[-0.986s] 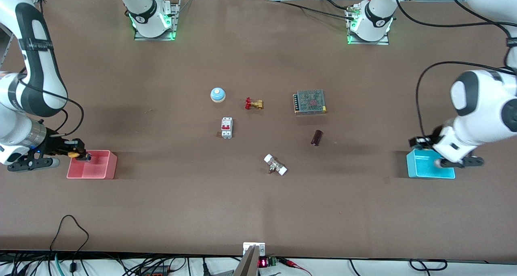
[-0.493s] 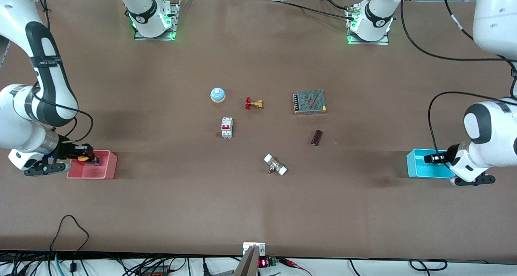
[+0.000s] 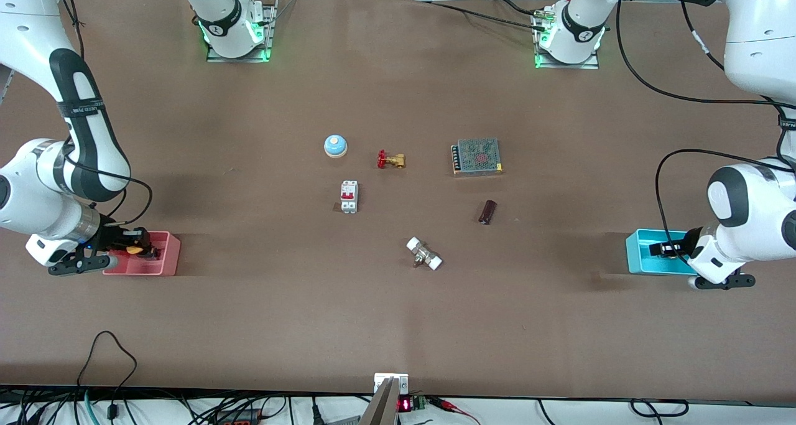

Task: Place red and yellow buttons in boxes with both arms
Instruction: 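Lower the yellow button into the pink box while the left gripper lowers the red button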

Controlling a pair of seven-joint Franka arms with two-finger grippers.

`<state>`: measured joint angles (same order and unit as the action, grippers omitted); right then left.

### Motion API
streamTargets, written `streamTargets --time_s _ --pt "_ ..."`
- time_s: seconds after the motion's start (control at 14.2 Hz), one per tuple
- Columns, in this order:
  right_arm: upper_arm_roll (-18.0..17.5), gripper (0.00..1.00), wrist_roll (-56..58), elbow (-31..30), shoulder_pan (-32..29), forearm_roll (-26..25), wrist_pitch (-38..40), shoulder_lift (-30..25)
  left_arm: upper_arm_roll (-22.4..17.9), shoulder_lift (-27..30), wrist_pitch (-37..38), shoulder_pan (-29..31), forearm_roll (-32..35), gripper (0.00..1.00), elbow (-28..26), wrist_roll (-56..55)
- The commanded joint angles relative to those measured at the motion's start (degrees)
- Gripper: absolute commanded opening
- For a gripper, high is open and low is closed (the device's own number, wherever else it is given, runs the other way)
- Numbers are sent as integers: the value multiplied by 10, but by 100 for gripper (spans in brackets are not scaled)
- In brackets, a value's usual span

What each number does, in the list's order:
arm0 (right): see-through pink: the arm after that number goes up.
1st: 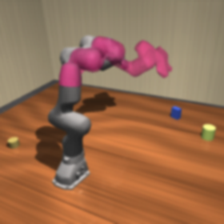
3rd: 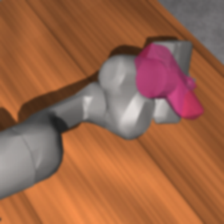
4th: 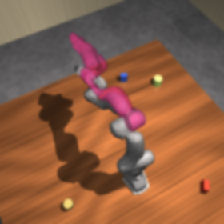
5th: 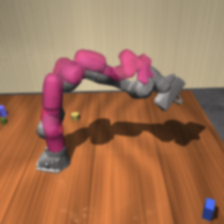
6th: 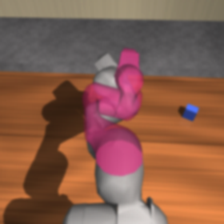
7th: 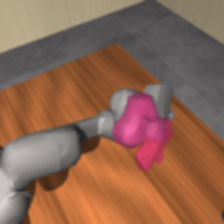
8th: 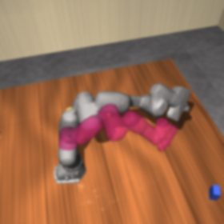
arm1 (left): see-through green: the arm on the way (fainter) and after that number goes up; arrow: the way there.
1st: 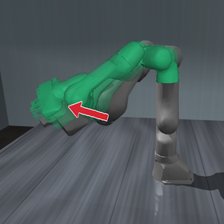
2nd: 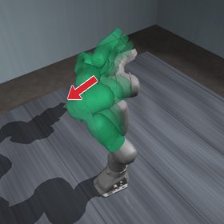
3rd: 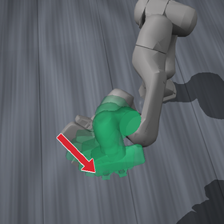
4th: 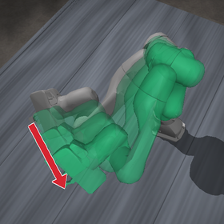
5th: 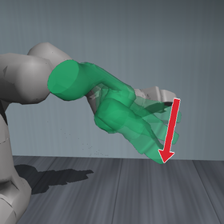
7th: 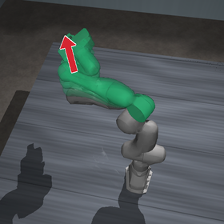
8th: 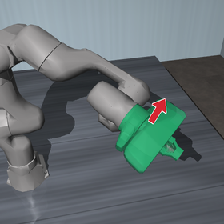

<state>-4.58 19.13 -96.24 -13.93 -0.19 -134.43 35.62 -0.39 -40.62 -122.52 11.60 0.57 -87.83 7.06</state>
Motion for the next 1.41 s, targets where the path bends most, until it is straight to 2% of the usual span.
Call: streamTargets --time_s 0.0,0.14,0.21,0.28,0.35,0.42,0.49,0.56,0.63,0.77,0.92,0.99,1.34 --pt "-3 28 17 13 -5 9 -7 11 4 -21 -16 11 -31 13 7 44" --pt "-3 35 17 13 -5 10 -8 10 4 -28 -33 15 -32 13 7 45" --pt "-3 46 17 12 -5 11 -8 10 4 -28 -33 14 -32 14 7 45" --pt "-3 52 17 12 -5 11 -8 10 4 -28 -33 15 -32 14 7 46" --pt "-3 56 17 13 -5 11 -8 10 4 -28 -33 15 -31 15 7 50" --pt "-3 56 17 12 -5 11 -8 11 4 -28 -33 15 -31 22 7 51" --pt "-3 56 17 12 -5 11 -8 10 4 -28 -29 12 -30 48 7 50" --pt "-3 56 17 12 -5 11 -8 10 4 -27 -30 11 -31 95 8 48" --pt "-3 58 17 12 -5 11 -8 10 4 -24 -28 14 -31 100 8 45" --pt "-3 58 17 12 -5 11 -8 10 5 -15 -15 12 -31 100 8 45" --pt "-3 60 17 11 -5 11 -8 10 5 9 34 11 -31 100 16 41" --pt "-3 67 16 11 -5 12 -8 10 5 22 51 11 -30 100 17 39" --pt "-4 85 6 11 1 16 -7 10 7 66 97 10 -28 100 18 38"
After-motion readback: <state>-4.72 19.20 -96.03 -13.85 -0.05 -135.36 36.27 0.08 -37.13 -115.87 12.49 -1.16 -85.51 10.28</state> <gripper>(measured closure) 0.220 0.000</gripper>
